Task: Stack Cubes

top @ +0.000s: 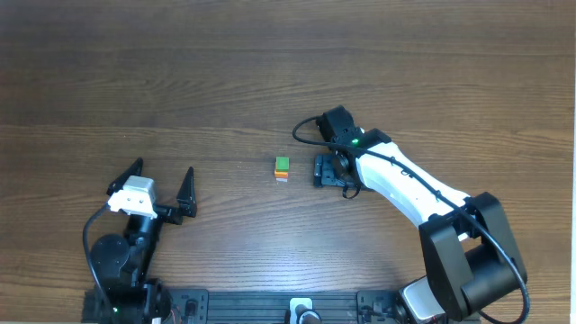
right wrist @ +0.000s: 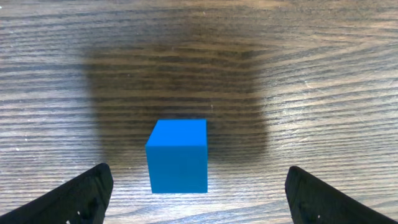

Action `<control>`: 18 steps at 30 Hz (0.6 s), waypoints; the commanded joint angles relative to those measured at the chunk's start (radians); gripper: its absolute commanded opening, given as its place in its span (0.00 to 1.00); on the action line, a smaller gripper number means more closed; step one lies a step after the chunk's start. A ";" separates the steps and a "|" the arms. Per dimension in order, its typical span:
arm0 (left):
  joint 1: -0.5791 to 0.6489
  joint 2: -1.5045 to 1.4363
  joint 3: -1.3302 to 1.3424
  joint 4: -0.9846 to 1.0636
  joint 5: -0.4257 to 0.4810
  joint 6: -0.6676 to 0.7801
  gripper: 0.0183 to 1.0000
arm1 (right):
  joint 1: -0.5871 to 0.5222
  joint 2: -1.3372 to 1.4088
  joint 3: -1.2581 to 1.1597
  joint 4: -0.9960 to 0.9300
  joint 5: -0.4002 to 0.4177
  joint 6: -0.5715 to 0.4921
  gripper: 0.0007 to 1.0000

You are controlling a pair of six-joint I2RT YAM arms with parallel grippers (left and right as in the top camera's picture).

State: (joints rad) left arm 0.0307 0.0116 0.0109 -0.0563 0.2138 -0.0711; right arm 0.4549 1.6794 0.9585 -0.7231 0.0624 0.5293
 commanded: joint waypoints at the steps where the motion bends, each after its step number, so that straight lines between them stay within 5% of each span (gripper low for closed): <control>1: 0.004 -0.009 -0.005 -0.001 0.014 0.011 1.00 | 0.013 0.019 -0.005 0.006 0.033 0.015 0.88; 18: 0.004 -0.009 -0.005 -0.001 0.014 0.011 1.00 | 0.045 0.029 -0.005 0.032 0.051 -0.007 0.69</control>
State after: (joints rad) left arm 0.0307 0.0116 0.0109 -0.0563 0.2138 -0.0711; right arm 0.4885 1.6897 0.9585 -0.6941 0.0898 0.5209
